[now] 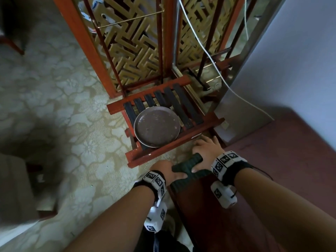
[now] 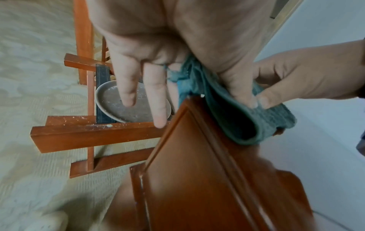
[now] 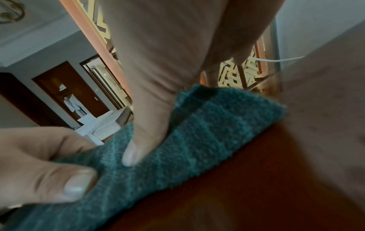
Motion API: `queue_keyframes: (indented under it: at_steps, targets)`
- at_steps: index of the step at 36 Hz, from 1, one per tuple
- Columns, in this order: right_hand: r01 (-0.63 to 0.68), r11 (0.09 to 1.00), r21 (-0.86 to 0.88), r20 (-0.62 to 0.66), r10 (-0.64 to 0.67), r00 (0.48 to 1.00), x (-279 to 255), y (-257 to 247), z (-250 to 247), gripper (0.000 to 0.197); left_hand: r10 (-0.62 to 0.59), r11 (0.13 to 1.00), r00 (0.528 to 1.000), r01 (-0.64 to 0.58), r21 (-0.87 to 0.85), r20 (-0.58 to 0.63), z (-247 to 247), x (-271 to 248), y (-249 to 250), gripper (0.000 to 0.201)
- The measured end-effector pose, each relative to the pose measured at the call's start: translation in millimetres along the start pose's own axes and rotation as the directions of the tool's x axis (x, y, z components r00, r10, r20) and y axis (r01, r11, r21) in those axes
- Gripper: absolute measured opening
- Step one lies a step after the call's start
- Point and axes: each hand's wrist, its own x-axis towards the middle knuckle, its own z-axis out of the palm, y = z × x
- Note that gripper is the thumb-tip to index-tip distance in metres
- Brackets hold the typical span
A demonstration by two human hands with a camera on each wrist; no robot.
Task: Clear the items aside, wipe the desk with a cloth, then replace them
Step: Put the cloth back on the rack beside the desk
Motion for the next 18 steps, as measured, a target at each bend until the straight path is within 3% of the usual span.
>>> queue_keyframes:
  at_steps: [3,10,16,18]
  targets:
    - [-0.068,0.997,0.031,0.007,0.068,0.998,8.7,-1.7,-14.9,0.067,0.003,1.000,0.999,-0.004,-0.013,-0.039,-16.1,10.6,-0.6,0.052]
    - [-0.112,0.941,0.318,0.073,0.093,0.993,45.3,-8.3,-47.0,0.059,0.002,0.984,1.000,-0.002,-0.176,-0.002,-66.1,48.9,-18.4,0.024]
    - [-0.185,0.828,0.529,0.040,0.194,0.980,101.1,-7.6,-79.2,0.045,-0.106,0.932,0.994,0.113,-0.343,0.040,-102.9,94.4,-46.6,0.059]
    - [-0.224,0.763,0.606,0.050,0.245,0.968,123.3,-6.4,-82.5,0.040,-0.130,0.907,0.990,0.138,-0.397,0.048,-111.9,111.4,-58.8,0.053]
